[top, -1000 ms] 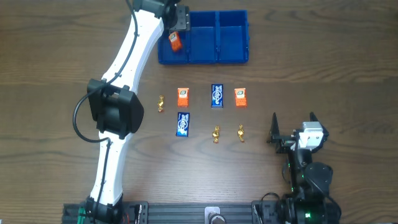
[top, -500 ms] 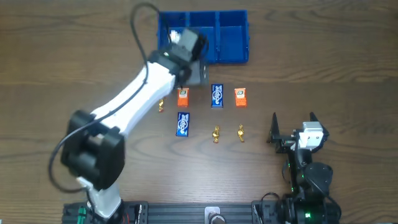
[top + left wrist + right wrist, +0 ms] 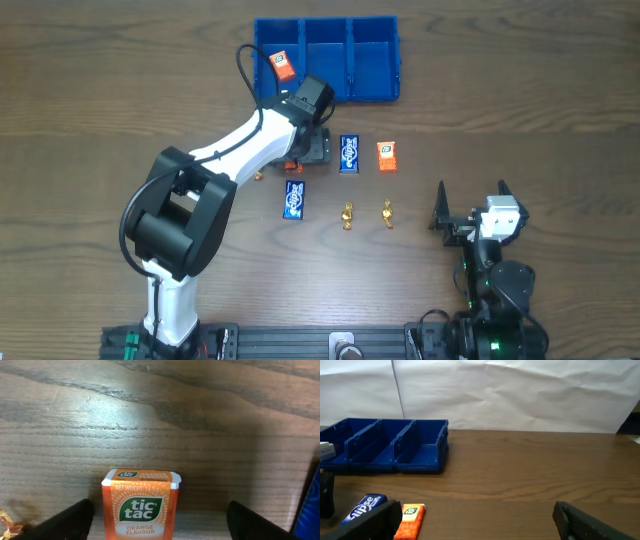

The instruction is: Sort Candies Into Trays

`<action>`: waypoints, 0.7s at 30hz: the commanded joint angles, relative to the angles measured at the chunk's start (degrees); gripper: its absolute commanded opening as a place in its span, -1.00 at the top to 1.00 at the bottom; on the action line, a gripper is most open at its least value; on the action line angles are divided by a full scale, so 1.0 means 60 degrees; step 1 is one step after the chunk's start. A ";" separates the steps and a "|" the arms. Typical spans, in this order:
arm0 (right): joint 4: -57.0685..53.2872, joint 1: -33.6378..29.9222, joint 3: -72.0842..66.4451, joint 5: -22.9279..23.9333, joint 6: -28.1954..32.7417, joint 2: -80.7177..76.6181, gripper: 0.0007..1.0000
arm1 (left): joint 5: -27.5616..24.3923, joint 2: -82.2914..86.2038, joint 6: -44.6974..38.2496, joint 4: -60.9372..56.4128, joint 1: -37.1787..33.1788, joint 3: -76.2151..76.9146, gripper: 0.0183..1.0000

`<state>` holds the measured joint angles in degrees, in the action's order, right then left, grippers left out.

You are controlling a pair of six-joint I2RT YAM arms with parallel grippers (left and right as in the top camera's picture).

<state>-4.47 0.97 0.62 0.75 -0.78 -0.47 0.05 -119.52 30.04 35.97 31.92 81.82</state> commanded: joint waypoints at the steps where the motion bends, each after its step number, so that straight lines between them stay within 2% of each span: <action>1: -0.0047 -0.0051 -0.0029 -0.0076 0.0106 0.0051 -1.00 | -0.0197 -0.0189 0.0026 0.0025 -0.0036 -0.0437 -0.25; 3: -0.0047 -0.0051 -0.0029 -0.0076 0.0106 0.0051 -1.00 | -0.0197 -0.0189 0.0026 0.0029 -0.0040 -0.0452 0.06; 4: -0.0047 -0.0051 -0.0029 -0.0076 0.0106 0.0051 -1.00 | -0.0197 -0.0189 0.0026 0.0025 -0.0040 -0.0448 0.15; 10: -0.0047 -0.0051 -0.0029 -0.0076 0.0106 0.0051 -1.00 | -0.0175 -0.0004 0.0029 -0.0091 -0.0149 -0.0397 0.33; 13: -0.0047 -0.0051 -0.0029 -0.0080 0.0106 0.0051 -1.00 | 0.0597 0.1082 -0.0284 -0.0106 -0.0270 0.0211 0.33; 15: -0.0047 -0.0051 -0.0029 -0.0076 0.0106 0.0051 -1.00 | 0.1610 0.1818 -0.1075 0.0452 -0.0495 0.2120 0.31; 16: -0.0047 -0.0051 -0.0029 -0.0076 0.0106 0.0051 -1.00 | 0.1745 0.1716 -0.1330 0.0812 -0.0678 0.3111 0.30; 21: -0.0047 -0.0051 -0.0029 -0.0076 0.0106 0.0051 -1.00 | 0.1297 -0.0940 -0.1880 0.2823 -0.1727 0.8043 0.31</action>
<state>-4.49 0.97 0.62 0.75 -0.78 -0.49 8.19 -114.34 21.19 48.84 23.90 119.48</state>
